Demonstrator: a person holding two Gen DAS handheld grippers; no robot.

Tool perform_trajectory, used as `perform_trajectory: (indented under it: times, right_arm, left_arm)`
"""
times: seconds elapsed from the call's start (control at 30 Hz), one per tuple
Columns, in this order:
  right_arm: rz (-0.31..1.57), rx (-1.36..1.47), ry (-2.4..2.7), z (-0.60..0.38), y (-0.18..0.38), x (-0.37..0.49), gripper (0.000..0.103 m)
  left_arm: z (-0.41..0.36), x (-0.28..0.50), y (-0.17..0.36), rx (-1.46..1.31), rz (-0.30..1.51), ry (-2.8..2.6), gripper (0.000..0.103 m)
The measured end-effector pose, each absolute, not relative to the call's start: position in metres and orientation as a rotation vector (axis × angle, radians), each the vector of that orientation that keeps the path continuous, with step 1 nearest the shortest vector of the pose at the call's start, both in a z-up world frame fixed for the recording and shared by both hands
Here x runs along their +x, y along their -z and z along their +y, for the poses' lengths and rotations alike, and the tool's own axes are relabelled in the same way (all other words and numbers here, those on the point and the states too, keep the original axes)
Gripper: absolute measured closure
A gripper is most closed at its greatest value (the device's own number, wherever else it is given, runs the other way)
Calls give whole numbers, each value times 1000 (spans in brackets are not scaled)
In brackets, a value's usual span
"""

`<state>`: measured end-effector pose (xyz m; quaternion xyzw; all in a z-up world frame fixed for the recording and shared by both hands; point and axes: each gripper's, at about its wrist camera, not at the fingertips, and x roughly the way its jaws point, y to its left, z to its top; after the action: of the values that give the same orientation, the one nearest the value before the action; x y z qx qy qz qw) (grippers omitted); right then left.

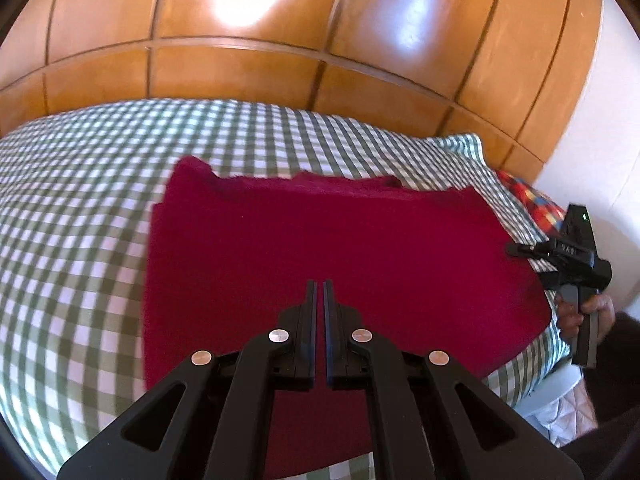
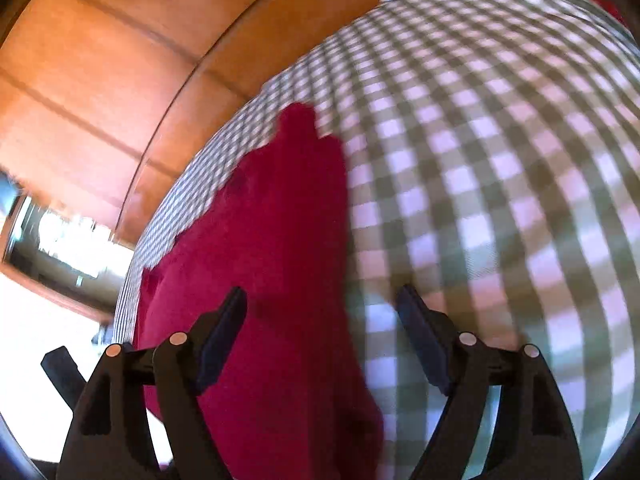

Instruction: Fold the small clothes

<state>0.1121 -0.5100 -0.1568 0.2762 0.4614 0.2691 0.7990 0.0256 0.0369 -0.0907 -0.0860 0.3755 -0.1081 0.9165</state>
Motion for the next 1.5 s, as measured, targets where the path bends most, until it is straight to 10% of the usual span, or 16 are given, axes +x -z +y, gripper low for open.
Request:
perform_trajectory:
  times: [0.4,0.97,1.5]
  right_arm:
    - [1022,511,-650,-471,147,94,77]
    - [897,367,-915,-286,9,55,80]
    - [1079,43,-910,-103,52,63,78]
  left_arm:
    - [17,42,101,-93,826,226,102]
    - [70,32,105,-386,850,395,102]
    - [114,7,117,-531,863,368,102]
